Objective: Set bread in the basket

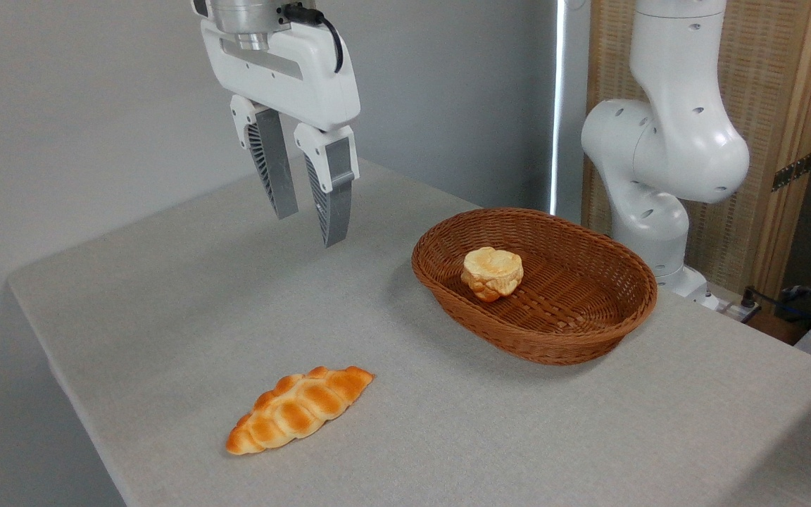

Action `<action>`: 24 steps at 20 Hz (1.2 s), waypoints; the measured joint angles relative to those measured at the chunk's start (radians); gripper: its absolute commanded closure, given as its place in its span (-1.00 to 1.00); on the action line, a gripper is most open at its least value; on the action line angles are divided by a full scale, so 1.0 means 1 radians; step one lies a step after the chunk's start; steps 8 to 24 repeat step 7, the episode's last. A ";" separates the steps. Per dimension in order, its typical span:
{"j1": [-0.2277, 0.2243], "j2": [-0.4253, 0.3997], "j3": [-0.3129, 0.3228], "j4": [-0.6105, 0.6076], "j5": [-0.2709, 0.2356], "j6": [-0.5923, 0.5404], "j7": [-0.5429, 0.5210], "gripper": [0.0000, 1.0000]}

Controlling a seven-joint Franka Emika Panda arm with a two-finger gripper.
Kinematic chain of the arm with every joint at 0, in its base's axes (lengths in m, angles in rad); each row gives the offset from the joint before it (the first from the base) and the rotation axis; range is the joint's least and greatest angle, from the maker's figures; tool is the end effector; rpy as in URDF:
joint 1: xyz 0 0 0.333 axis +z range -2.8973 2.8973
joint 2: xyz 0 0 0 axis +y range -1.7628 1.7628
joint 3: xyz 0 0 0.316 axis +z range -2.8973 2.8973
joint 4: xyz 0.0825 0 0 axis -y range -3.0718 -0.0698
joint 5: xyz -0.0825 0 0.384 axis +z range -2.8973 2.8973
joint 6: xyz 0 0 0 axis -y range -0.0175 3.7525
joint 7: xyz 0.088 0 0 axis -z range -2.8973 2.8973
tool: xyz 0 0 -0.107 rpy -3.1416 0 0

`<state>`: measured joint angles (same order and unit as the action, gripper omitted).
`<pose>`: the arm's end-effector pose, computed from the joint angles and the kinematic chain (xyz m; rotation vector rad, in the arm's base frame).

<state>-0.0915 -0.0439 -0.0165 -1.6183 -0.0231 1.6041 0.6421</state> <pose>0.5405 -0.0612 0.6291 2.9102 -1.1450 0.0540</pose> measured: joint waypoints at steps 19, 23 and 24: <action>0.001 0.000 0.000 0.001 0.007 -0.001 0.000 -1.00; 0.001 0.000 0.000 0.001 0.007 -0.001 0.000 -1.00; 0.001 0.000 0.000 0.001 0.007 -0.001 0.000 -1.00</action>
